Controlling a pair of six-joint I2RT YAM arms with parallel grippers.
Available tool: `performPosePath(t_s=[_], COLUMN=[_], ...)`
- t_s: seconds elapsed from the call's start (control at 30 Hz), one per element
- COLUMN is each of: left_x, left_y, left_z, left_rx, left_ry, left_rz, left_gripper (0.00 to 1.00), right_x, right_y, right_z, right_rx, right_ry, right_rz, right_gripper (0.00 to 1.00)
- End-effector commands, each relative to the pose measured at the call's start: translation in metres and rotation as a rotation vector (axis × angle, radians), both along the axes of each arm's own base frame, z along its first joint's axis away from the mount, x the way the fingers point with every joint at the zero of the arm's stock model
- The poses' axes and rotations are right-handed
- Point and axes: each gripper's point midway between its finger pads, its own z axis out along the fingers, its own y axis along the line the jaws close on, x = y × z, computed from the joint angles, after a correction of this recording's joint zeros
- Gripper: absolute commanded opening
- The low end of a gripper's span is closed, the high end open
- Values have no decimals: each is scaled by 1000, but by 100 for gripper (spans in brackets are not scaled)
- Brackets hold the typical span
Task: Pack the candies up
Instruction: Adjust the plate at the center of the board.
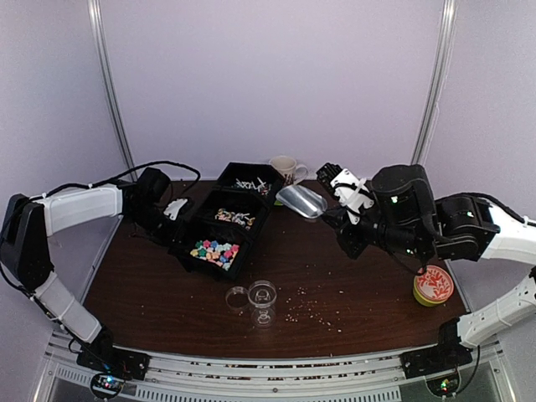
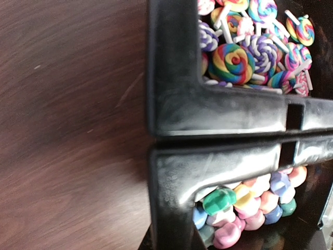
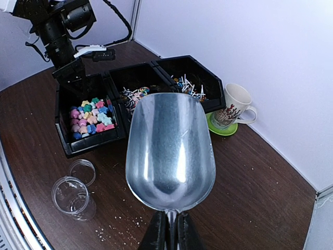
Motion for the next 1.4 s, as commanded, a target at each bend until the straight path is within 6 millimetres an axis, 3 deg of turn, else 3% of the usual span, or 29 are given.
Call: performPosePath(t_s=[0.0,0.27,0.57,0.87,0.97,1.07,1.17,1.23,1.37], left_x=[27,11,5,6,3,0,0,3,9], left_y=[-49,-75,-90,-87,-89,-94,-93,-85,-66], left_z=[88,113,114,98,101,117,109,92,79], left_rx=[-341,-590,-769,-712,-738,-844,-745,-608,-438], left_ry=[-267,-239,-161,-123,-109,-98,-101,-113,-131], left_rz=[-124,-206,-237,-210,-217,-216,-215,-190,-119], left_gripper=[0,0,0,0,0,0,0,0,0], right_x=[8,10,10,9,9,9,9,9,8], right_y=[-18,-22,-20,-17,-17,-17,-16,-15,-11], right_z=[18,13,14,12,12,11,10,10,9], right_rx=[84,87,88,85,83,80,76,73,55], right_ry=[-52,-64,-64,-55,-54,-51,-50,-49,-44], right_rz=[-90,-114,-101,-94,-92,-90,-88,-85,-71], right_gripper=[0,0,0,0,0,0,0,0,0])
